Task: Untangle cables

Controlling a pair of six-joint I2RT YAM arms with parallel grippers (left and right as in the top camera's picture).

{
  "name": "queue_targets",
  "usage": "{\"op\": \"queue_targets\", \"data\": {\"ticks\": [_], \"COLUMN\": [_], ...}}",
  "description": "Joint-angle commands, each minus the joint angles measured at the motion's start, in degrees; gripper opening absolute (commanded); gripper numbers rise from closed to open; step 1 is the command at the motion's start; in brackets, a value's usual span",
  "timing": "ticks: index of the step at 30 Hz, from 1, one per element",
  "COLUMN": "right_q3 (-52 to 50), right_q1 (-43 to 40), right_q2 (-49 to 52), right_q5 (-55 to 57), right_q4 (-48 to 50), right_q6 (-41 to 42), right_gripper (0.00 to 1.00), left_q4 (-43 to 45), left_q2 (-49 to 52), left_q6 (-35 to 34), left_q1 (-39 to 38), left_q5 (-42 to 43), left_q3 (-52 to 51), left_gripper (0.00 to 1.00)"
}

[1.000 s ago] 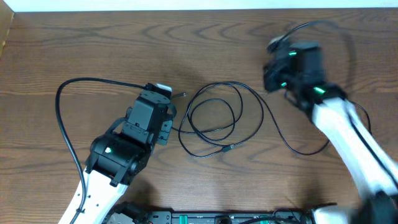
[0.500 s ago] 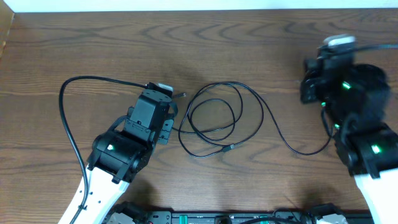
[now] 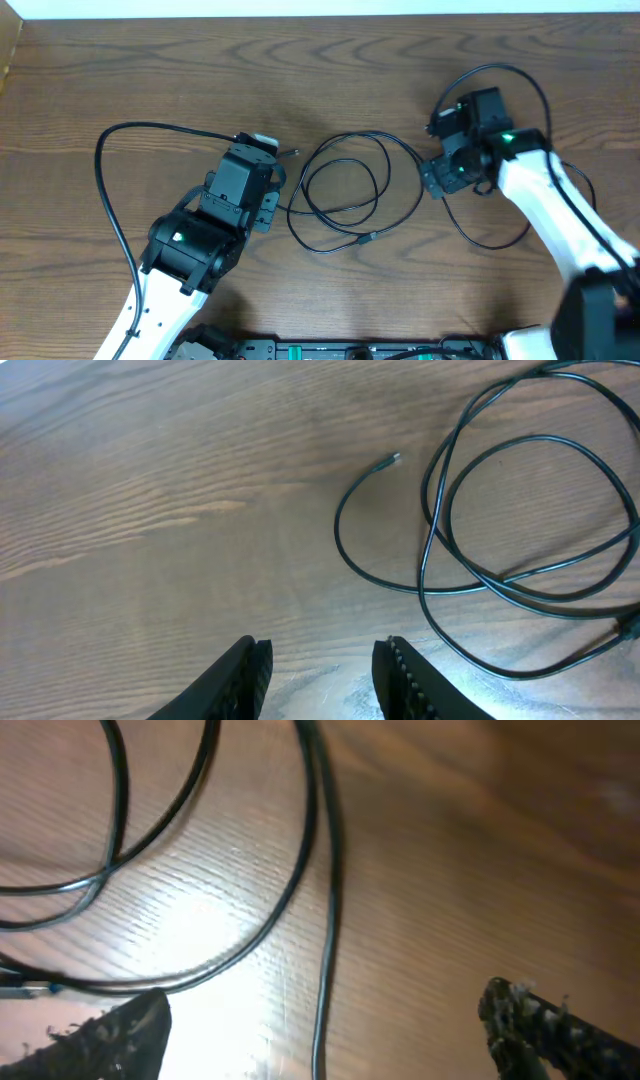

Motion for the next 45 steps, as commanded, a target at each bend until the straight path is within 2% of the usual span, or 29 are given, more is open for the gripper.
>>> {"op": "queue_targets", "data": {"ticks": [1, 4, 9, 10, 11, 12, 16, 18, 22, 23, 24, 29, 36, 45], "right_q3": [-0.2, -0.2, -0.2, -0.2, -0.2, -0.2, -0.2, -0.2, -0.2, -0.2, -0.2, 2.8, 18.0, 33.6], "right_q1": [-0.4, -0.4, -0.4, -0.4, -0.4, -0.4, -0.3, -0.3, -0.3, -0.3, -0.3, -0.4, -0.3, -0.4], "right_q2": [6.1, 11.5, 16.8, 17.0, 17.1, 17.1, 17.1, 17.1, 17.1, 17.1, 17.1, 15.6, 4.5, -11.3], "right_q5": [-2.9, -2.9, -5.2, -5.7, -6.0, -6.1, -6.1, -7.0, -10.3, -10.8, -10.8, -11.7, -17.8, -11.9], "right_q4": [2.3, 3.9, 5.3, 5.3, 5.3, 5.4, 5.4, 5.4, 5.9, 6.3, 6.6, 4.6, -5.4, -6.0], "right_q6": [-3.8, -3.8, -3.8, -3.8, -3.8, -3.7, -3.7, -2.9, -2.0, -1.1, 0.1, 7.9, 9.0, 10.7], "right_gripper": [0.83, 0.76, 0.72, 0.68, 0.63, 0.52, 0.17, 0.09, 0.08, 0.04, 0.01, 0.01, 0.01, 0.01], "left_q4": [0.0, 0.0, 0.0, 0.0, 0.0, 0.0, 0.0, 0.0, 0.0, 0.0, 0.0, 0.0, 0.0, 0.0], "left_q2": [0.1, 0.1, 0.1, 0.1, 0.1, 0.1, 0.1, 0.1, 0.1, 0.1, 0.1, 0.1, 0.1, 0.1], "left_q6": [-0.3, -0.3, -0.3, -0.3, -0.3, -0.3, -0.3, -0.3, -0.3, -0.3, -0.3, -0.3, -0.3, -0.3], "left_q1": [0.2, 0.2, 0.2, 0.2, 0.2, 0.2, 0.2, 0.2, 0.2, 0.2, 0.2, 0.2, 0.2, 0.2], "left_q5": [0.5, 0.5, 0.5, 0.5, 0.5, 0.5, 0.5, 0.5, 0.5, 0.5, 0.5, 0.5, 0.5, 0.5], "left_q3": [0.1, 0.1, 0.1, 0.1, 0.1, 0.1, 0.1, 0.1, 0.1, 0.1, 0.1, 0.1, 0.1, 0.1], "left_gripper": [0.39, 0.39, 0.39, 0.39, 0.39, 0.39, 0.39, 0.39, 0.39, 0.39, 0.39, 0.39, 0.39, 0.39]}}
